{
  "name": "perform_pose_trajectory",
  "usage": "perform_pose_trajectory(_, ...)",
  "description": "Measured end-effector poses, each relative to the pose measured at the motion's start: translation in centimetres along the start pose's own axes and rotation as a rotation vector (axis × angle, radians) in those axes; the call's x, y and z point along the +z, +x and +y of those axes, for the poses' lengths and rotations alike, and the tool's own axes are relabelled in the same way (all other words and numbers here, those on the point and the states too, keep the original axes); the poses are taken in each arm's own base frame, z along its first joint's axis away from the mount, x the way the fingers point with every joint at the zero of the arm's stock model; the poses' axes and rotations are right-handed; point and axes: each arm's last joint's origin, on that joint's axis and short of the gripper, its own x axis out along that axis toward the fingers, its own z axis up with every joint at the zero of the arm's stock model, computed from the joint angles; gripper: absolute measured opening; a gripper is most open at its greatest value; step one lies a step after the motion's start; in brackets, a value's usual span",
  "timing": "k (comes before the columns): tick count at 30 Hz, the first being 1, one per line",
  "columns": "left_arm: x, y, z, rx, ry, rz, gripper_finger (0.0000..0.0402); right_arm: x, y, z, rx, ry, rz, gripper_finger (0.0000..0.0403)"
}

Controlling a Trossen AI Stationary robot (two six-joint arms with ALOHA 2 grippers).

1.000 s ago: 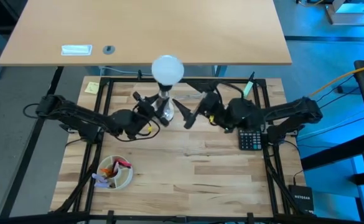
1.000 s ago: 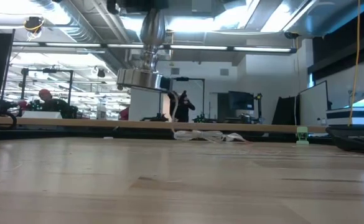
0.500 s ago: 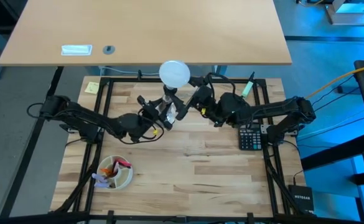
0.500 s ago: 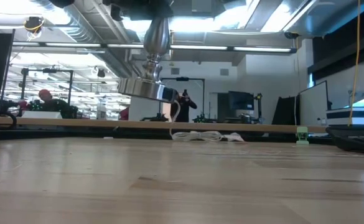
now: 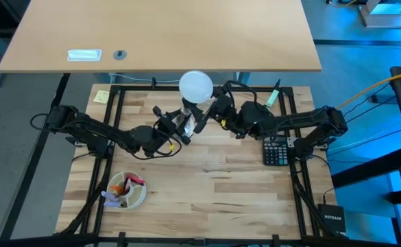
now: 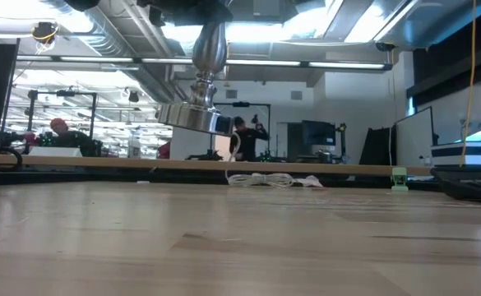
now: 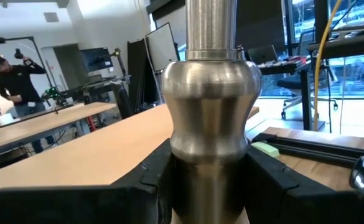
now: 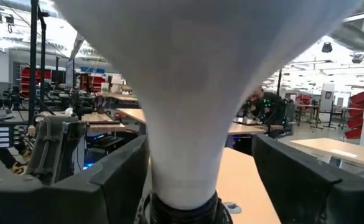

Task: Screw lightbulb
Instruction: Remove the lightbulb from the silver lamp

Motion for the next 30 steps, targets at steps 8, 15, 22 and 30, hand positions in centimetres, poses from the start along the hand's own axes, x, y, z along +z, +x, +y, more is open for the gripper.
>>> perform_pose_trajectory(8, 0.0, -0.1, -0.1, -0.006, 0.023, -0.001, 0.0124, 0.0, 0.0, 0.0, 0.003, -0.003, -0.003, 0.0244)
perform_pose_trajectory(15, 0.1, -0.5, -0.3, -0.02, 0.037, -0.005, 0.0124, 0.1, -0.2, 0.3, 0.022, -0.036, -0.007, 0.0148)
perform_pose_trajectory(22, 1.0, -1.5, -0.6, -0.135, 0.039, -0.051, 0.0124, 0.7, -1.1, 1.5, 0.1, -0.071, -0.026, 0.0148)
perform_pose_trajectory(30, 2.2, -2.8, -0.2, -0.613, 0.036, -0.143, 0.0124, 3.0, -3.5, 2.3, 0.452, -0.067, -0.042, 0.0148)
